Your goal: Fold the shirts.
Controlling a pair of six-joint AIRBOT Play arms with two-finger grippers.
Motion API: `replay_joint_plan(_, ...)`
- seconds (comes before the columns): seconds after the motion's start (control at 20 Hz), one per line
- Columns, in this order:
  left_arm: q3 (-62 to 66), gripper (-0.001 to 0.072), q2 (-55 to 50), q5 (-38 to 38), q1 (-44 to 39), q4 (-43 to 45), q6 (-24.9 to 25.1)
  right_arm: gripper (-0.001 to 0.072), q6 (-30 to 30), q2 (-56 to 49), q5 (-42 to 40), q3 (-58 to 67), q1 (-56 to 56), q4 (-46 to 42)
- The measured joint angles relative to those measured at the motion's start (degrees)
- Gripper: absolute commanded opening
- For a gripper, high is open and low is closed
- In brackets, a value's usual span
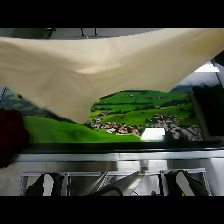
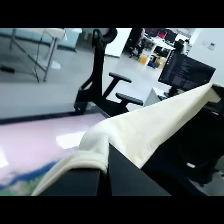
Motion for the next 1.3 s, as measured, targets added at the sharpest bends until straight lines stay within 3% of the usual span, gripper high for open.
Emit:
replay_joint_plan(0.15, 12.72, 0.0012, -0.26, 0.33, -3.39, 5.33, -2.23, 0.0017, -0.17, 4.17, -3.39, 4.52, 0.0, -6.8)
replay_joint_plan(0.35, 23.69, 0.0012, -4.26, -0.7, -15.34, 26.84, -8.5, 0.0016, 0.5, 1.29, 0.81, 5.6, -1.46, -9.79)
replay_joint_plan(0.55, 18.82, 0.0011, -10.97, -1.31, -29.31, 44.65, -11.21, 0.0016, -0.48, -8.09, 8.11, 0.76, -1.66, -6.05)
replay_joint_plan(0.7, 10.84, 0.0012, -19.67, 3.67, -36.39, 53.96, -11.91, 0.0017, -3.02, -17.49, 9.25, -4.72, 2.67, -5.66)
replay_joint_plan(0.95, 6.64, 0.0012, -41.27, 11.37, -38.86, 59.39, -10.51, 0.0016, -4.72, -37.27, 4.24, -10.34, 8.72, -9.05)
replay_joint_plan(1.3, 21.73, 0.0011, -67.06, 10.29, -37.83, 60.67, -13.66, 0.0016, -4.92, -60.7, -3.37, -6.51, 10.29, -2.03)
